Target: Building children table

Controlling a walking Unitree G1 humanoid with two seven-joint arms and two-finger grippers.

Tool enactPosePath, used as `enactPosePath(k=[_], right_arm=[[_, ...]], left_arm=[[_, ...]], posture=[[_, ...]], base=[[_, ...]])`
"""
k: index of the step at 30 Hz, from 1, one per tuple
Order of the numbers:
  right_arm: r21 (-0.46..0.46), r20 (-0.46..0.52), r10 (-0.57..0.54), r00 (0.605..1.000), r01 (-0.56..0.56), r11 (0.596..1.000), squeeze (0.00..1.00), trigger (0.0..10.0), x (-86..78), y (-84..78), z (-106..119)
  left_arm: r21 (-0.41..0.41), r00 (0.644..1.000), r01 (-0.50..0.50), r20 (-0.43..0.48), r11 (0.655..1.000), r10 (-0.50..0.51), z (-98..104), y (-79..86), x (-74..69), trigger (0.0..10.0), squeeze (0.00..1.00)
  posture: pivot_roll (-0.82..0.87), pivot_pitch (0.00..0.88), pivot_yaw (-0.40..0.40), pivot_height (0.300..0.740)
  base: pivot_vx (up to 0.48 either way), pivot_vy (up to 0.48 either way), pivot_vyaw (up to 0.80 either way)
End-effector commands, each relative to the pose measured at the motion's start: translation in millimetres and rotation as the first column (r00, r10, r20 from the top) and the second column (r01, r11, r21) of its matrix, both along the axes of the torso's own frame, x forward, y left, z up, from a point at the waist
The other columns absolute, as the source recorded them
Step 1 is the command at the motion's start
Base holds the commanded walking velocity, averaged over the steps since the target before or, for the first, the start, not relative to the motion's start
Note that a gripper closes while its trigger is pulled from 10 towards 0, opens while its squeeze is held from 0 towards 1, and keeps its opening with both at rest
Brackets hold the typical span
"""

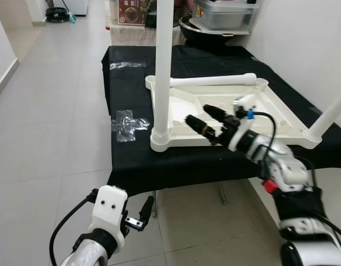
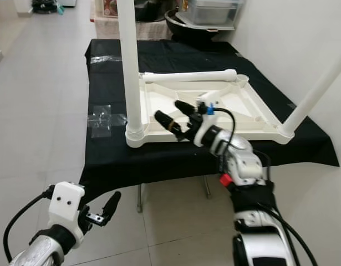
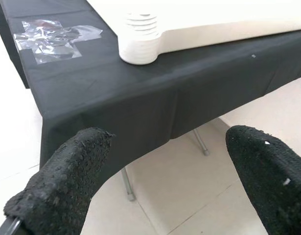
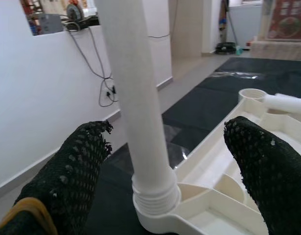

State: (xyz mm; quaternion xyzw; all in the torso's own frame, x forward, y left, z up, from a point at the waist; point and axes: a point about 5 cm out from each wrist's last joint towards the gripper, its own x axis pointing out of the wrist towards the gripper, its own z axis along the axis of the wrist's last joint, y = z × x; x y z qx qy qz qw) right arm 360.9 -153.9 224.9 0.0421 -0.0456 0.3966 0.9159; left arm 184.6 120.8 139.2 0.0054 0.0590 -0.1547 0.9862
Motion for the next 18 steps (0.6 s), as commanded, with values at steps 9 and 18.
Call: enactPosePath(k=[9,18], right_arm=[[-0.009,0.020,0.047,0.999,-0.046,0.999,0.00,10.0,12.3,19.1,12.3],[-0.009,0.025,0.058,0.998,-0.058,0.998,0.00,10.0,20.0,31.3,14.6]], left_arm=[[-0.003,1.000,0.018,-0.021,1.000,-0.018,0.2,-2.2,-5.3,10.0,0.00],[-0.003,1.000,0.021,-0.022,1.000,-0.021,0.9,-2.8,-6.7,10.0,0.00]], posture=[[0.17,0.162,-0.113,0.740],[0.17,0.171,-0.115,0.740]], base=[[0.000,0.000,0.00],[0.000,0.000,0.00]])
